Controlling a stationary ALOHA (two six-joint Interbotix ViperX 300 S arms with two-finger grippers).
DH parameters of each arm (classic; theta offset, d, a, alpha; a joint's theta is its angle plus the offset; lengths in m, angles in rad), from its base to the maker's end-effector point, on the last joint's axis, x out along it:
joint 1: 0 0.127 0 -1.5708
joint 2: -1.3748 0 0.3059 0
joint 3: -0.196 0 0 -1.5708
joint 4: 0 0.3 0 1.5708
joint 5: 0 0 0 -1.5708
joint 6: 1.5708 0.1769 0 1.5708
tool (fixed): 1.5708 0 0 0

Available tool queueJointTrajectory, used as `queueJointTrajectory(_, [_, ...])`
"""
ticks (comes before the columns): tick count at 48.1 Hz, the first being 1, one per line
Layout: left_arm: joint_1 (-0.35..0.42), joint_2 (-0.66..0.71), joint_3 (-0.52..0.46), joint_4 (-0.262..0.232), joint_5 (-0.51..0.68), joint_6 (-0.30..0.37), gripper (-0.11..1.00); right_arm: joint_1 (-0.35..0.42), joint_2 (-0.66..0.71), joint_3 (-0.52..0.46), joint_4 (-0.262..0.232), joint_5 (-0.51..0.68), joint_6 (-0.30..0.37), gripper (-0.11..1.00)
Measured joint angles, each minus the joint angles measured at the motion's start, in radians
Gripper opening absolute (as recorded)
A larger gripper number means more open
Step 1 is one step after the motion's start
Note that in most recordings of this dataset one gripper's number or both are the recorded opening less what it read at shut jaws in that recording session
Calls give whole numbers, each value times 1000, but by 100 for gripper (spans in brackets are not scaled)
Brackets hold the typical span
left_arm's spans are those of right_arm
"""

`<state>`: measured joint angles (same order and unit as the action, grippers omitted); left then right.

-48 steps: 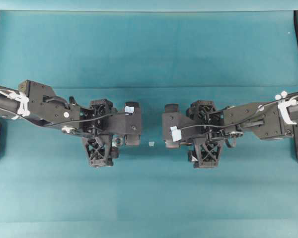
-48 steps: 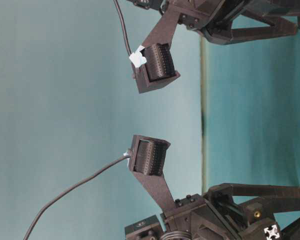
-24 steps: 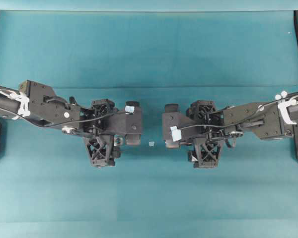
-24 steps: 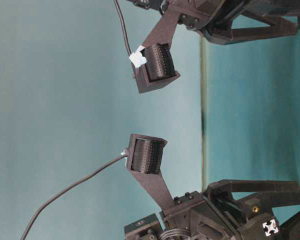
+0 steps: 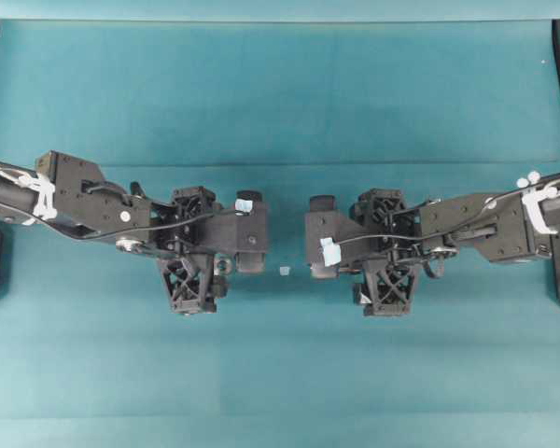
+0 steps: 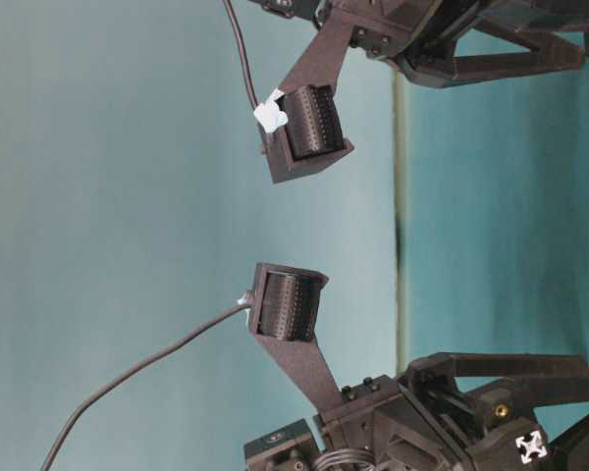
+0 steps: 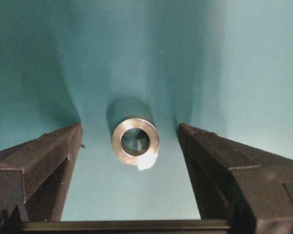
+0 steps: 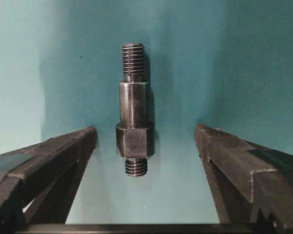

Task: Insert the washer onto the shaft with both hands.
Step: 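Close left gripper on the washer and right gripper on the shaft's hex collar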

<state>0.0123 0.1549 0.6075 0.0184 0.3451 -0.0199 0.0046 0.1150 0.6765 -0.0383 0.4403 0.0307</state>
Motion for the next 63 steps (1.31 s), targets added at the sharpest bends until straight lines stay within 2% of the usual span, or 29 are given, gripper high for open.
queueJointTrajectory(5, [0, 0, 0, 0, 3, -2, 78, 0, 0, 0, 0, 0, 0, 92])
queueJointTrajectory(9, [-2, 0, 0, 0, 5, -3, 69, 0, 0, 0, 0, -2, 0, 86])
queueJointTrajectory(14, [-5, 0, -2, -2, 5, -3, 54, 0, 0, 0, 3, 0, 0, 65])
queueJointTrajectory(19, [-12, 0, -2, 0, 5, -3, 37, 2, -2, 0, 11, 3, 0, 34])
queueJointTrajectory(23, [-18, 0, -2, -2, 3, 2, 37, 2, -5, 0, 14, 5, 0, 14])
queueJointTrajectory(26, [-21, 0, -2, 0, 5, 3, 37, 5, -3, -2, 15, 5, 0, 6])
queueJointTrajectory(30, [-25, 0, -2, 0, 5, 3, 37, 6, -3, 0, 15, 5, 0, 2])
queueJointTrajectory(63, [-28, 0, -2, 0, 5, 8, 37, 3, -3, 8, 12, 0, -2, 1])
